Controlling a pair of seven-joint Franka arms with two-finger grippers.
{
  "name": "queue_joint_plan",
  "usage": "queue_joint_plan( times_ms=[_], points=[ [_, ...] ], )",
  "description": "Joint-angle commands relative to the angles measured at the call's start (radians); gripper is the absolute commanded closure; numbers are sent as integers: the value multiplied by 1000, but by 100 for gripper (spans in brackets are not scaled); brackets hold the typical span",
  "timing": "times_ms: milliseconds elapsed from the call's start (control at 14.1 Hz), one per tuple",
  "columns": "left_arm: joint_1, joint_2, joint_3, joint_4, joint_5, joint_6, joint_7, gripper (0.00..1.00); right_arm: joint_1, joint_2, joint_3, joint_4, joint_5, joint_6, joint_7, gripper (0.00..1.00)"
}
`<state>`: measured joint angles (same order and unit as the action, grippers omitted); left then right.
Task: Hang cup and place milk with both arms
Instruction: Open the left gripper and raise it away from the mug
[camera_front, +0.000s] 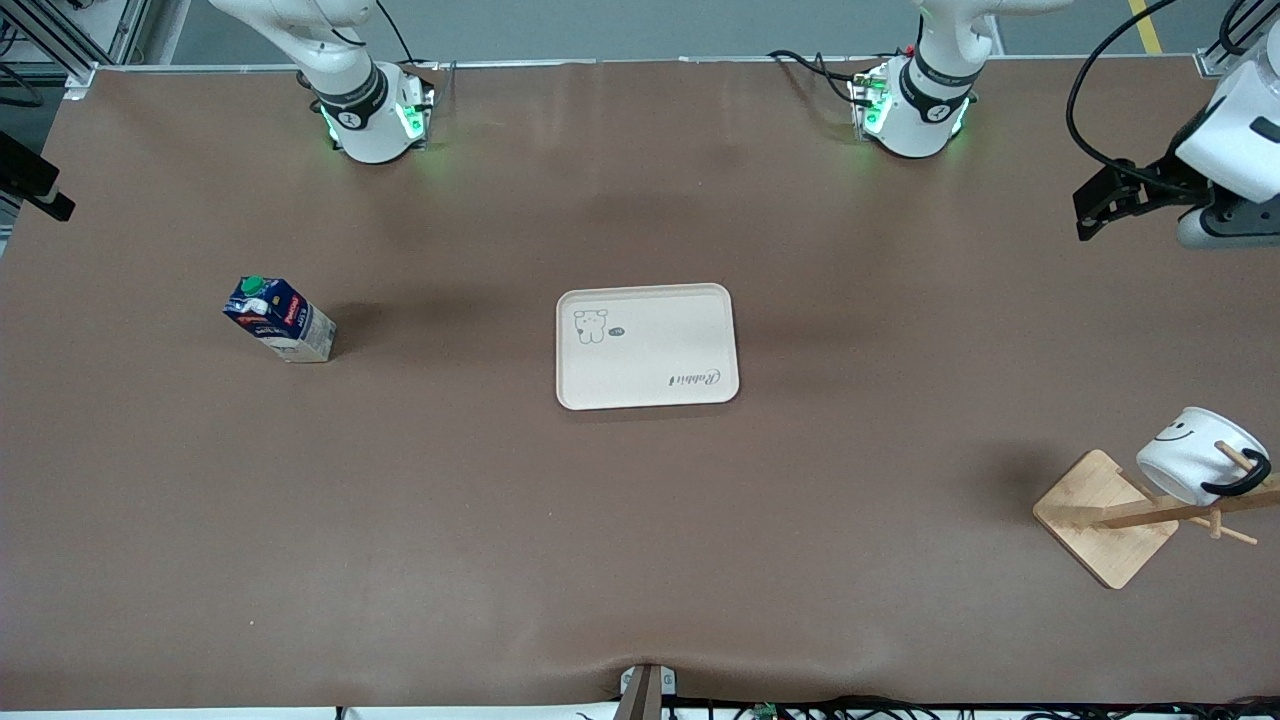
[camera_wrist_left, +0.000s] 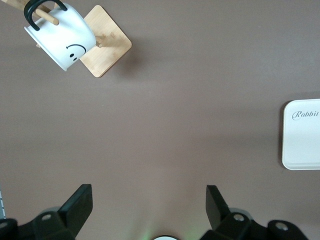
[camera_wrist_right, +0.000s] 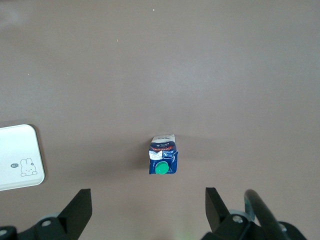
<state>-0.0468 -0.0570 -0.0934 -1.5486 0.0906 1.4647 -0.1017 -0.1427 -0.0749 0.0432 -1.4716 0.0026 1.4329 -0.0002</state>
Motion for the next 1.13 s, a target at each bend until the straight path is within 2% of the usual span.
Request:
queue_joint_plan(
  times_ms=[0, 779, 1062],
  points=[
    [-5, -55, 11, -42, -12, 13, -9, 0, -15, 10, 6, 25, 14, -17, -7, 0],
    [-2, -55, 12, -33, -40, -4, -27, 0, -17, 10, 6, 25, 16, -17, -7, 0],
    [21, -41, 17, 2, -40, -15, -23, 0, -18, 10, 4, 25, 16, -17, -7, 0]
  ],
)
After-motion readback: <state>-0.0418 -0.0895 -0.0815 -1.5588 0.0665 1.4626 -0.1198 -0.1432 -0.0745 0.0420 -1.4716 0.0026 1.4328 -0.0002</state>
